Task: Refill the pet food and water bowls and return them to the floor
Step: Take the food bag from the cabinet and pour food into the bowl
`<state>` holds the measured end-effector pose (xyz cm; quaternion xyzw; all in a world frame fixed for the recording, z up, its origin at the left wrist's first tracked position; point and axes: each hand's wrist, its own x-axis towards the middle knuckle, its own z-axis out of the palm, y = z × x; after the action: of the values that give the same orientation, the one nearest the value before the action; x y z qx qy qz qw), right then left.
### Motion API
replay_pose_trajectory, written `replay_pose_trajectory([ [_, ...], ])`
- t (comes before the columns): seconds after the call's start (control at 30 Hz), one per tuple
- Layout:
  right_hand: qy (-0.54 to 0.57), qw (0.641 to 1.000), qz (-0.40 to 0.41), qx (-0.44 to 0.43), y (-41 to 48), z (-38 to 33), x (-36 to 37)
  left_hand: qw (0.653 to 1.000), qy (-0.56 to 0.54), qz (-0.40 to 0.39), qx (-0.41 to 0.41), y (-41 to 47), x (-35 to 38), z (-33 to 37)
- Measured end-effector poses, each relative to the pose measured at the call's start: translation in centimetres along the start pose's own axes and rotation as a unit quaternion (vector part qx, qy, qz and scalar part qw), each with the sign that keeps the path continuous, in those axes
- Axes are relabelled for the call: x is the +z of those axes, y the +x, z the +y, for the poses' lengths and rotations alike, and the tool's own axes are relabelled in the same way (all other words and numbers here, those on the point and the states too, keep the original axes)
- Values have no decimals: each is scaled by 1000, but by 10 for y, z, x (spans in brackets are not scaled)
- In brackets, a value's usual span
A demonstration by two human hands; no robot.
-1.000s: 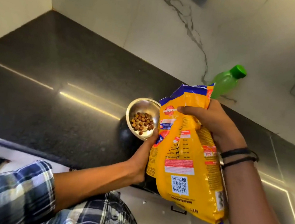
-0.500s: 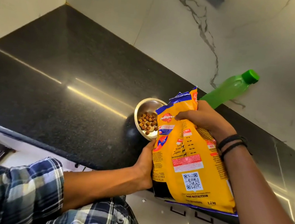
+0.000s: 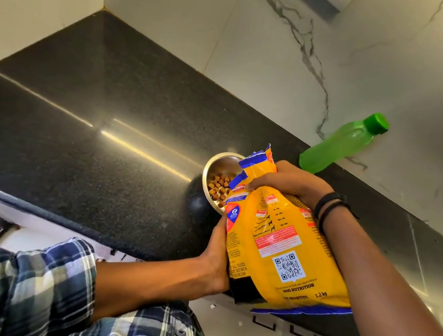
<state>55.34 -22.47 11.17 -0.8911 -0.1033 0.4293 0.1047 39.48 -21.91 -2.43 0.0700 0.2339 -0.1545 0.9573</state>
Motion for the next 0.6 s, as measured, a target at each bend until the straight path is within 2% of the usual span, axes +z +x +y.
replay_pose_trajectory([
  [0.2,-52,998,27,-16,3,0,-1,1000,17,-1,-26,4,-4,-1],
  [0.33,-41,996,59,-45,3,5,-11,999,14,-22,-43,5,1,1],
  [0.47,-31,997,50,-56,2,6,-16,997,-48,-45,-36,1,10,4],
  [0.6,-47,997,30,-61,3,5,-14,998,-36,-55,-22,0,15,4],
])
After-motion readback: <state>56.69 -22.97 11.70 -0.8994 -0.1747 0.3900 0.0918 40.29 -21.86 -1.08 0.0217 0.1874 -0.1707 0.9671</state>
